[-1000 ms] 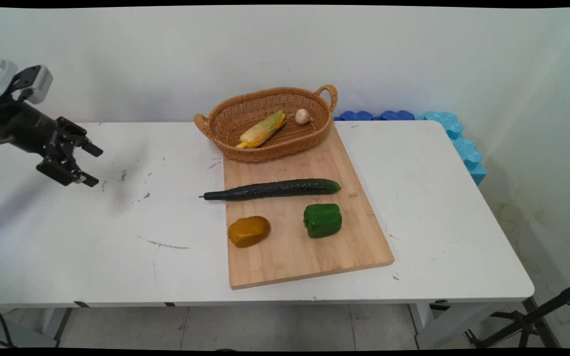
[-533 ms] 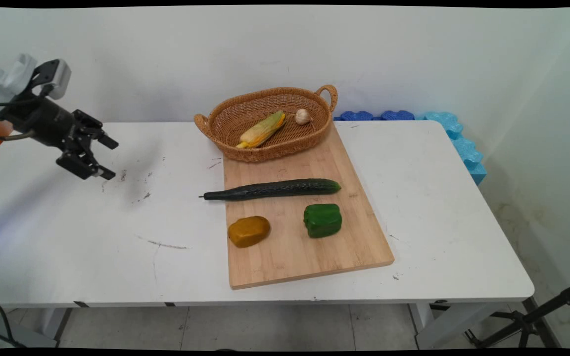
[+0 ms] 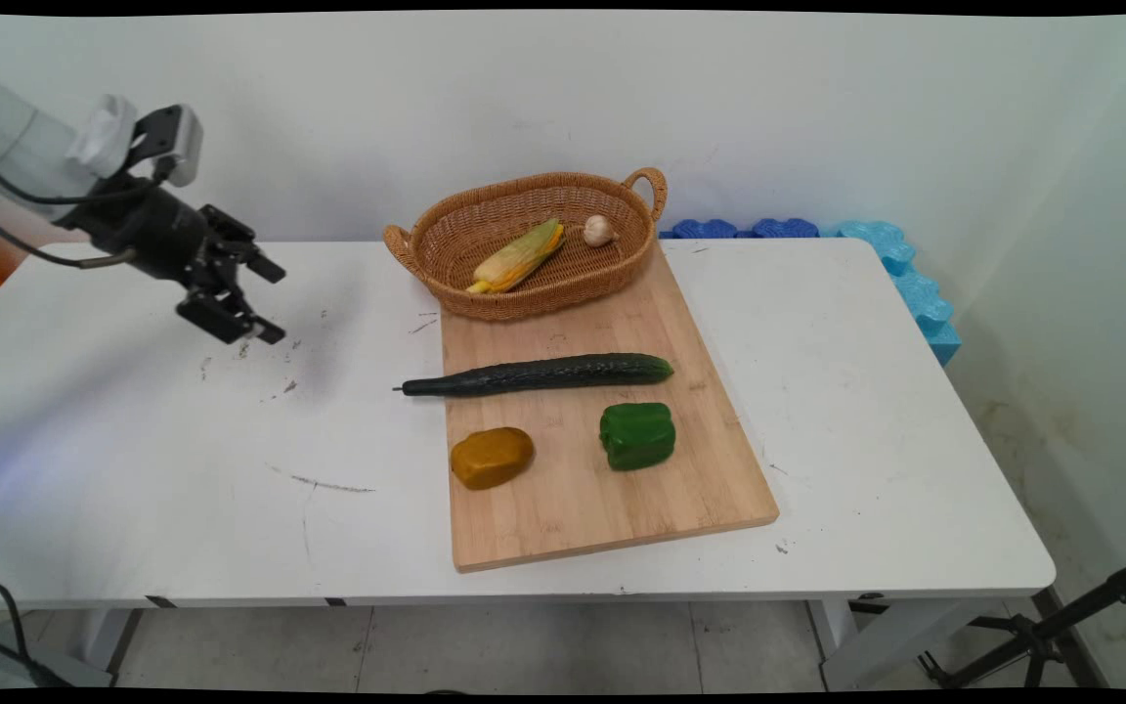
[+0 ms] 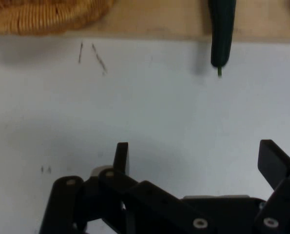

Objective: Pick up the cucumber from the cutting board, then place the picked object in the vegetable basket

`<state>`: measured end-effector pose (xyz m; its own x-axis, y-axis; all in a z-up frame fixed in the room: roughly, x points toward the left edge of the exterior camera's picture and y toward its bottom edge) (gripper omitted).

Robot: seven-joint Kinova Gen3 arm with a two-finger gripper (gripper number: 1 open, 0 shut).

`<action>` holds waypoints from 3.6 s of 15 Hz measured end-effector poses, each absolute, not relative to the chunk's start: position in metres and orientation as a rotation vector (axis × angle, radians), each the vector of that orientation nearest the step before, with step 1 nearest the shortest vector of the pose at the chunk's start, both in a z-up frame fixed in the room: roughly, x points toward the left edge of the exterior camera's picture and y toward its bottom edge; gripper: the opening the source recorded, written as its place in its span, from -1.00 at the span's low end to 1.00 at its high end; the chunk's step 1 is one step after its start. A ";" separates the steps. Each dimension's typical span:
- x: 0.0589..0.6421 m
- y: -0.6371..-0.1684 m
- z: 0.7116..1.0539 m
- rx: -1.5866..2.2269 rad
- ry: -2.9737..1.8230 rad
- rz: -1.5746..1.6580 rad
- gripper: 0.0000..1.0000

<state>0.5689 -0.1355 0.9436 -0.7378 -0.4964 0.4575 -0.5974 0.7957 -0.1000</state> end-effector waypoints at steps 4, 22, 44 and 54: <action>0.535 -0.147 0.945 0.841 -2.551 0.351 1.00; 0.372 -0.207 0.908 0.815 -2.529 0.390 1.00; 0.295 -0.256 0.840 0.681 -2.660 0.370 1.00; 0.289 -0.260 0.829 0.665 -2.691 0.368 -1.00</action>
<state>0.2889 -0.2604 0.8295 -0.8311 -0.3999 0.3865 -0.4889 0.8566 -0.1650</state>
